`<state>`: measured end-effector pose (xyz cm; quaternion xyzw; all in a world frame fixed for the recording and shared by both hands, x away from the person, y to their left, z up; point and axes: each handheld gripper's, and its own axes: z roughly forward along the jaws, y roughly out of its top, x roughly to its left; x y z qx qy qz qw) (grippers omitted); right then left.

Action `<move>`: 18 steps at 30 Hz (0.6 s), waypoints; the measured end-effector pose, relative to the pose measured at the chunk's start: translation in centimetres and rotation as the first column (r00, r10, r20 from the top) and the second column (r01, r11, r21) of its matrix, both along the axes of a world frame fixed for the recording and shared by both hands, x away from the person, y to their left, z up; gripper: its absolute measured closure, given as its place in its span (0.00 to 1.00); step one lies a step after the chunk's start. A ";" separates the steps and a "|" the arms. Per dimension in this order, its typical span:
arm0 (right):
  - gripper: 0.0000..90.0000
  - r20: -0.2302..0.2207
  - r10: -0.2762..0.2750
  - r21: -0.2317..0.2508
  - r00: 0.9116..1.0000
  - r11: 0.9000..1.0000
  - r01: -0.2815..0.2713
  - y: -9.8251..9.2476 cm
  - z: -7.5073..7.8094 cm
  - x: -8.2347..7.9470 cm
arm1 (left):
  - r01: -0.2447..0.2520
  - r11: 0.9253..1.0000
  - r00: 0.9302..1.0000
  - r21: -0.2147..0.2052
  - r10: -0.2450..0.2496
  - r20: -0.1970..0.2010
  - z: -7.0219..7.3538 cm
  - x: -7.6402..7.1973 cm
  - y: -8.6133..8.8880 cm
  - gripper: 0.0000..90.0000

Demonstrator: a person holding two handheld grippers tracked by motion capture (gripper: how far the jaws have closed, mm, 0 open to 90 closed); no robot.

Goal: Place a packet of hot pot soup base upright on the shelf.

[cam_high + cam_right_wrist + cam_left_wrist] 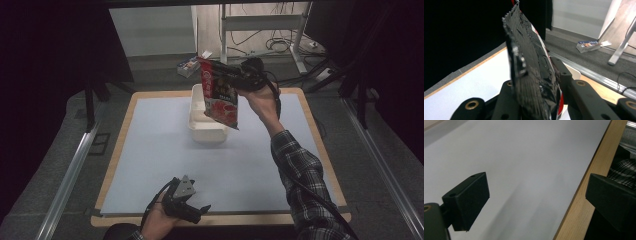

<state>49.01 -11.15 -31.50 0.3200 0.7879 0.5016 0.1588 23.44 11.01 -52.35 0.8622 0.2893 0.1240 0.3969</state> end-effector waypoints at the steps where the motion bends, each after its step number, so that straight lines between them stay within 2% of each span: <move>1: 0.79 0.002 0.002 0.001 1.000 1.000 -0.002 0.3 -0.1 0.1 | 0.000 1.000 1.000 0.003 0.000 0.001 0.0 0.0 0.0 0.06; 11: 0.79 0.006 0.019 0.006 1.000 1.000 -0.019 2.7 -1.2 1.1 | 0.015 0.999 1.000 0.040 -0.015 0.006 -0.2 -0.1 -0.3 0.06; 18: 0.79 0.011 0.029 -0.002 1.000 1.000 -0.029 3.7 -2.0 1.6 | 0.029 0.998 1.000 0.060 -0.029 0.012 -0.3 -0.2 -0.6 0.06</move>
